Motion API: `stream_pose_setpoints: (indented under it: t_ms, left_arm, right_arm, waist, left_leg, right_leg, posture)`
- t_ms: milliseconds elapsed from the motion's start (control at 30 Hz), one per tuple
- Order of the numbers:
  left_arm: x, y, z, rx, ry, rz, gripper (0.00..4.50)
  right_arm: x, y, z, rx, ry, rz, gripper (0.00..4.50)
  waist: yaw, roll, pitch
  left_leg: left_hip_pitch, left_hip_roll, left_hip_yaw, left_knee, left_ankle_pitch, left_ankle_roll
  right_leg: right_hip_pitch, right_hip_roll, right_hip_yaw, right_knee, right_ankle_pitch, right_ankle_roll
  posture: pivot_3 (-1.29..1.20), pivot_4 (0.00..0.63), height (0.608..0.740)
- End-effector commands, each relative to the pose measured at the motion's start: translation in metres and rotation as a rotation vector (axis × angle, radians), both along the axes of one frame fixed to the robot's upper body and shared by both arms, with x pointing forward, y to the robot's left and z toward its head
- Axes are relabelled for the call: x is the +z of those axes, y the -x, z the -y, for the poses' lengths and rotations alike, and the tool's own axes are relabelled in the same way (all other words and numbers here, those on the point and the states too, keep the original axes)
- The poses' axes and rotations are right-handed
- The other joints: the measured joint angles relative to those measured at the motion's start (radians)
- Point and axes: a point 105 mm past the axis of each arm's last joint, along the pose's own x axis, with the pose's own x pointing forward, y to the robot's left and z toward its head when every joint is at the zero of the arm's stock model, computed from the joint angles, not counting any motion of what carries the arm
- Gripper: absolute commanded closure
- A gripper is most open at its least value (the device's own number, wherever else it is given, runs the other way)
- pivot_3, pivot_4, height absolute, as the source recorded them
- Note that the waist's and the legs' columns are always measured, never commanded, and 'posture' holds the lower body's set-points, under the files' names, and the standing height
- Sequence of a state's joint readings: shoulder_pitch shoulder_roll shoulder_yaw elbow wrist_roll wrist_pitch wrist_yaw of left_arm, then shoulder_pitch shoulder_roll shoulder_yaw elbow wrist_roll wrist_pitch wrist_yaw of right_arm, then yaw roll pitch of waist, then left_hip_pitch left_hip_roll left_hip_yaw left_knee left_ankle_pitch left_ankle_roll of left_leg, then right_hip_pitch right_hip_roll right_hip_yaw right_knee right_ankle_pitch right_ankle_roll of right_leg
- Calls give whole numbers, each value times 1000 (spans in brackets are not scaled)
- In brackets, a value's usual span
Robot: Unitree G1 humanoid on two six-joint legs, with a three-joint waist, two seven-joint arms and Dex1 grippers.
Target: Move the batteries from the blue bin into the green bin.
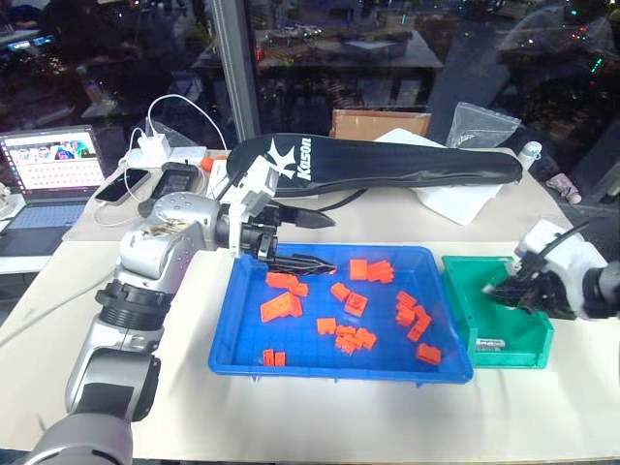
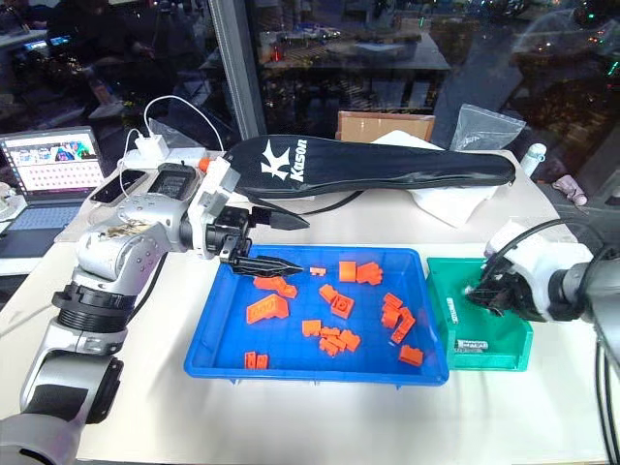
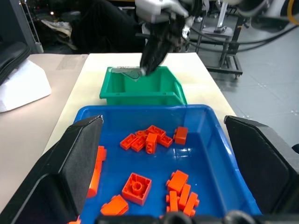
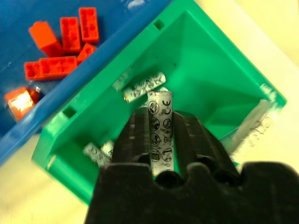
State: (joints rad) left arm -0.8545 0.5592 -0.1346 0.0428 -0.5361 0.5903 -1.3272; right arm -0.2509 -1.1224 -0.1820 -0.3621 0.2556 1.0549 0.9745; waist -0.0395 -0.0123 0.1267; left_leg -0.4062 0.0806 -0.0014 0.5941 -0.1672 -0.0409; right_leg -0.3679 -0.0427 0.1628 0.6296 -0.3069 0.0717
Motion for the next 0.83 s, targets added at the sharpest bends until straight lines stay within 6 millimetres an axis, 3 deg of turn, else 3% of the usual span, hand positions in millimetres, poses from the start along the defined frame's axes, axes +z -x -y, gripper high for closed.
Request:
stream_pose_setpoints:
  t_ms: [33, 167, 267, 367, 533, 667, 833]
  left_arm:
    - [6, -6, -2, 55, -11, 78, 0]
    - [2, -20, -6, 187, -29, 165, 0]
    - [8, -32, -15, 315, 17, 184, 0]
    - [8, -36, -33, 395, 48, 179, 0]
    - [-6, -36, -61, 479, 17, 141, 0]
    - [-15, -35, -75, 528, 39, 53, 0]
    - [-30, -31, -79, 526, -6, -11, 0]
  right_arm:
    - [13, -4, 6, -19, 35, 59, 1243]
    - [25, -9, 14, -37, 33, 112, 40]
    - [45, -7, 8, 16, -68, 209, 40]
    - [73, 0, 0, 36, -315, 351, 40]
    - [90, 13, 5, 35, -428, 501, 40]
    - [75, 17, 3, 26, -340, 533, 40]
    - [63, 13, -1, 17, -332, 511, 40]
  waist:
    - [0, 0, 0]
    - [4, 0, 0]
    - [4, 0, 0]
    - [2, -1, 0]
    - [2, 0, 0]
    - [9, 0, 0]
    - [9, 0, 0]
  left_leg:
    - [0, 0, 0, 0, 0, 0]
    - [0, 0, 0, 0, 0, 0]
    - [0, 0, 0, 0, 0, 0]
    - [0, 0, 0, -1, 0, 0]
    - [1, 0, -1, -1, 0, 0]
    - [1, 0, -1, -1, 0, 0]
    - [1, 0, -1, 0, 0, 0]
  right_leg:
    - [0, 0, 0, 0, 0, 0]
    - [0, 0, 0, -1, 0, 0]
    - [0, 0, 0, -1, 0, 0]
    - [1, 0, 0, -1, 0, 0]
    - [2, 0, 0, -1, 3, -6]
    - [2, 0, 0, -1, 3, -4]
    - [2, 0, 0, -1, 0, 0]
  posture:
    - [0, 150, 731]
    - [0, 150, 731]
    - [0, 150, 731]
    - [0, 150, 731]
    - [0, 150, 731]
    - [0, 150, 731]
    - [0, 150, 731]
